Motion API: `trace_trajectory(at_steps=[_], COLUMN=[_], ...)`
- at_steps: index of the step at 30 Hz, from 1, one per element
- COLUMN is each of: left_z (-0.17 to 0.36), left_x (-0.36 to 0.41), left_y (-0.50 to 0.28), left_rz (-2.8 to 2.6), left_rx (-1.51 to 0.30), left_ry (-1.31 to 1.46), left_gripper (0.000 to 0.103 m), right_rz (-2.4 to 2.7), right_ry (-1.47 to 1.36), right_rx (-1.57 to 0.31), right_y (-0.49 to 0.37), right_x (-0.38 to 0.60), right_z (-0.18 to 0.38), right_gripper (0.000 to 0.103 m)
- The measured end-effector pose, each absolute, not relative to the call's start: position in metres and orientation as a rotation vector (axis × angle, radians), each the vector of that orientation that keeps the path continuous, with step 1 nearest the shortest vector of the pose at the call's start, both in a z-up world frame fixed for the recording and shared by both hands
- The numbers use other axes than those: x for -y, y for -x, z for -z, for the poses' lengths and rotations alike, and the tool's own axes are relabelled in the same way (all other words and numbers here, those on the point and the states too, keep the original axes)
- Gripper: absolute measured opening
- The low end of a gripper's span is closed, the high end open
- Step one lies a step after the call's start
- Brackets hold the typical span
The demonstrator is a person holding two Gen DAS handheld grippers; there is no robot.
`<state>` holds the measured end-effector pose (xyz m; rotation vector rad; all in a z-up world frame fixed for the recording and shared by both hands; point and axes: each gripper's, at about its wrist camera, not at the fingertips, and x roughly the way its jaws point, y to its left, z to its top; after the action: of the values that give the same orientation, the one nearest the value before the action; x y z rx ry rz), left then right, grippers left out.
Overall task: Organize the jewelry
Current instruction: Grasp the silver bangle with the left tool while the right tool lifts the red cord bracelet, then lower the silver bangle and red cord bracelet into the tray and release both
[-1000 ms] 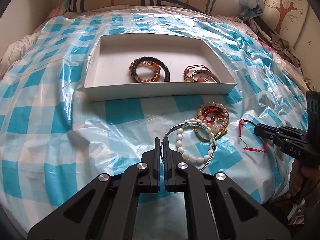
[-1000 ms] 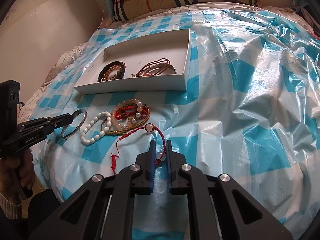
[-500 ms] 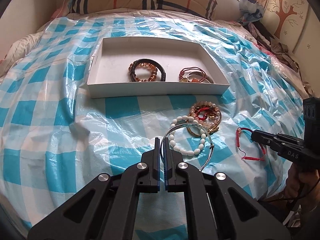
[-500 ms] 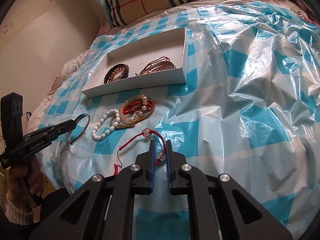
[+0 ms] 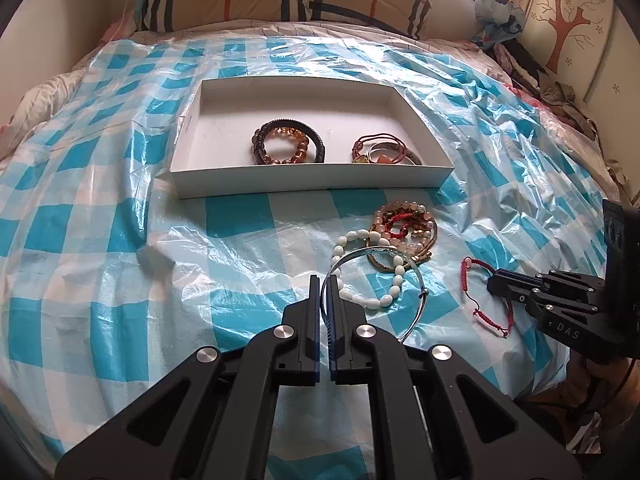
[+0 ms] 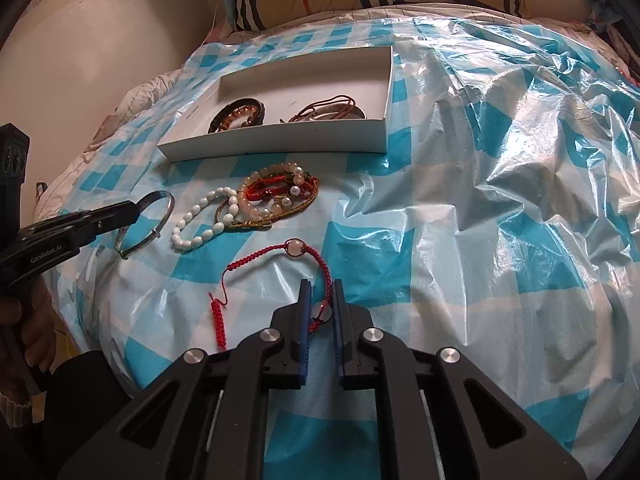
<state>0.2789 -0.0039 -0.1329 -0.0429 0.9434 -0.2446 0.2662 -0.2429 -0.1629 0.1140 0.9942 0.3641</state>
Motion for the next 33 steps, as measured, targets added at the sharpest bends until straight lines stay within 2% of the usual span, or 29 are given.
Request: trace_trajectory(at_steps=[13,33], left_z=[0.120,0.112], left_x=[0.008,0.007], left_y=[-0.269,-0.272], left_rz=[0.237,0.205], left_rx=[-0.901,-0.860], left_ry=[0.014,-0.008], left_gripper=[0.003,0.003], right_rz=[-0.423,-0.478], right_ry=[-0.257,-0.272], right_rx=[-0.865,-0.784], right_y=[-0.261,-0.273], right_x=[0.251,0.237], right_z=[0.114,0.087], right_gripper=[0.011,0.011])
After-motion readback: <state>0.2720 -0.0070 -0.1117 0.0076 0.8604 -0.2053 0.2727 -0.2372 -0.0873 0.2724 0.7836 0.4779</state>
